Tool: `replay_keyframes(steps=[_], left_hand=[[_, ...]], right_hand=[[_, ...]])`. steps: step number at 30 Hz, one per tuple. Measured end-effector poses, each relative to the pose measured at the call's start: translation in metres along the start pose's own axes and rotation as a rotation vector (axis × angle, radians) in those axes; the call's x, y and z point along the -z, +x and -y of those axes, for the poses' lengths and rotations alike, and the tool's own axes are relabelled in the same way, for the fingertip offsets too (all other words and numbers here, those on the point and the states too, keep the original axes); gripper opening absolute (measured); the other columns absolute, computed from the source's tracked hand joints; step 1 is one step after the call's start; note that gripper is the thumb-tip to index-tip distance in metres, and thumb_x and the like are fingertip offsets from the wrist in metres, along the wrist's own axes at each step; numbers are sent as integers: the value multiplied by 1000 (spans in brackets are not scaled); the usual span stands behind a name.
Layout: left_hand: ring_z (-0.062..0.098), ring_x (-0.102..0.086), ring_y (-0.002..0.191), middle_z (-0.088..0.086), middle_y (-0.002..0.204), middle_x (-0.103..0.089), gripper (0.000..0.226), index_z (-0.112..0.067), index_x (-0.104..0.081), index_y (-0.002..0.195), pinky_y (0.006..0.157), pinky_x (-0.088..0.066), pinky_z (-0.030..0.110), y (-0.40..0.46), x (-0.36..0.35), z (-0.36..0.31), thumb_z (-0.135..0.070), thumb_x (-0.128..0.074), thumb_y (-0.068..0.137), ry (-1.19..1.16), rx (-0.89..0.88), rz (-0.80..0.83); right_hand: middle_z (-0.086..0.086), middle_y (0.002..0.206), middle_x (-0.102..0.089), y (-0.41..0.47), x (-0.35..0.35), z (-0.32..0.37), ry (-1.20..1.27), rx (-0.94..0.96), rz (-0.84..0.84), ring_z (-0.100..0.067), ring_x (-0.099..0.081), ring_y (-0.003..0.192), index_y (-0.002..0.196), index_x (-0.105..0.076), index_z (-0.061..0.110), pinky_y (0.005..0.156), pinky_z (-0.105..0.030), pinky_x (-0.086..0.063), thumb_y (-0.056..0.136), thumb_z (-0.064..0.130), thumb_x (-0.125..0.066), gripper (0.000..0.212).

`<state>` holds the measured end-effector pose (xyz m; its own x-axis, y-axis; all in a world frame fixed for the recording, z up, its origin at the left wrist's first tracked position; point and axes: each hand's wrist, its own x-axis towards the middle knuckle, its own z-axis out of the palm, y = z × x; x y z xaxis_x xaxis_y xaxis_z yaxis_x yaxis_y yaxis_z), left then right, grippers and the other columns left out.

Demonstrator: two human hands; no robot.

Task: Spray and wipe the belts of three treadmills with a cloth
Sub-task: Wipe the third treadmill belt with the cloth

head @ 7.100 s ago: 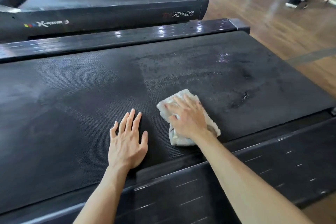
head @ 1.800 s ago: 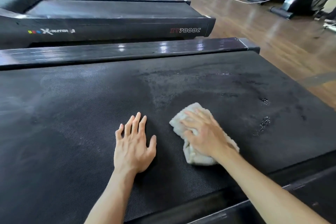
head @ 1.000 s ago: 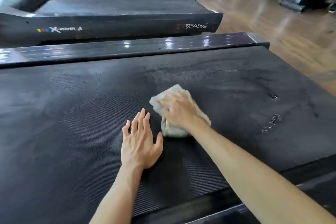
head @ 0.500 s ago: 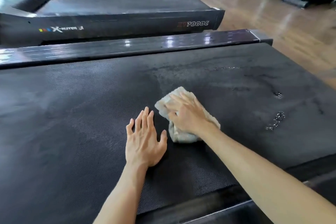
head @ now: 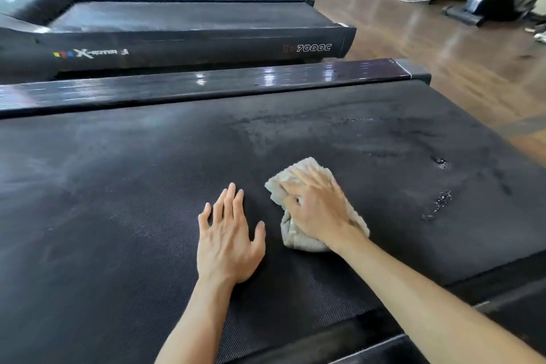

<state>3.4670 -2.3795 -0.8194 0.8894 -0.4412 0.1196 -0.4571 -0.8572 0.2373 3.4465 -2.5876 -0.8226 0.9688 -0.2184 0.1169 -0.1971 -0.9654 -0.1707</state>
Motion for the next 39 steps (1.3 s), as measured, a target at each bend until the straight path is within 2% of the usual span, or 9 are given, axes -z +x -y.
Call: replay_keyframes(steps=[7, 12, 16, 20, 23, 26, 34, 36, 39], left_hand=[[16, -8, 156, 1, 170, -10, 86, -14, -23, 159, 125, -4, 43, -1, 2, -2, -62, -15, 88, 5, 0, 5], [16, -7, 156, 1, 170, -9, 87, -14, -22, 159, 125, -3, 41, -1, 2, 0, -62, -12, 87, -3, 3, 6], [16, -7, 156, 0, 170, -10, 85, -15, -22, 159, 125, -3, 42, -1, 2, 0, -62, -14, 88, -13, -6, 3], [16, -8, 155, 1, 169, -11, 83, -15, -23, 158, 125, -4, 43, 0, 2, -1, -61, -18, 89, -11, -10, 11], [16, -9, 155, 0, 169, -11, 84, -15, -23, 158, 125, -5, 42, 0, 2, 1, -62, -18, 89, -5, -3, 13], [16, -8, 155, 0, 170, -11, 86, -15, -23, 159, 125, -4, 42, 1, 2, 0, -62, -14, 88, -4, -2, 9], [13, -3, 155, -2, 170, -7, 86, -16, -19, 160, 125, -3, 41, 2, 1, 0, -63, -13, 87, 12, -6, 13], [13, -2, 156, -2, 170, -4, 87, -16, -18, 160, 125, -1, 41, 1, 2, 0, -63, -12, 87, 4, -3, 17], [13, -4, 156, -2, 170, -6, 86, -16, -20, 160, 125, -2, 41, 1, 2, 1, -63, -14, 88, -2, -3, 5]], right_hand=[[13, 101, -61, 56, 27, 10, 38, -326, -121, -17, -46, 108, 84, -66, 39, 101, -45, -39, 100, 61, -10, 63], [16, 145, -50, 17, 7, 32, 59, 61, 36, -22, -31, 144, 120, -67, 43, 119, -50, -23, 96, 54, -22, 53], [18, 102, -61, 8, 22, -15, -3, -134, -172, -16, -50, 112, 89, -69, 36, 95, -39, -43, 98, 46, -34, 37], [0, 110, -70, 71, 28, 11, 122, -334, -29, -34, -58, 108, 95, -73, 27, 78, -34, -45, 87, 56, -41, 44], [14, 123, -60, 50, 20, 40, 94, -35, 32, -24, -43, 130, 94, -71, 34, 107, -45, -34, 85, 49, -18, 56], [18, 146, -47, 5, 20, 5, 105, 38, 59, -22, -25, 148, 110, -72, 36, 121, -45, -15, 96, 34, -36, 39], [16, 97, -59, 83, 33, 15, 166, -206, 28, -16, -47, 100, 87, -67, 36, 86, -39, -43, 87, 28, -50, 19], [15, 107, -56, 70, 22, 34, 75, -10, 52, -25, -46, 118, 90, -65, 34, 99, -51, -40, 90, 29, -45, 21], [17, 159, -36, 19, 20, 14, 156, 81, 165, -18, -13, 155, 119, -67, 40, 124, -58, -8, 98, 34, -43, 33]])
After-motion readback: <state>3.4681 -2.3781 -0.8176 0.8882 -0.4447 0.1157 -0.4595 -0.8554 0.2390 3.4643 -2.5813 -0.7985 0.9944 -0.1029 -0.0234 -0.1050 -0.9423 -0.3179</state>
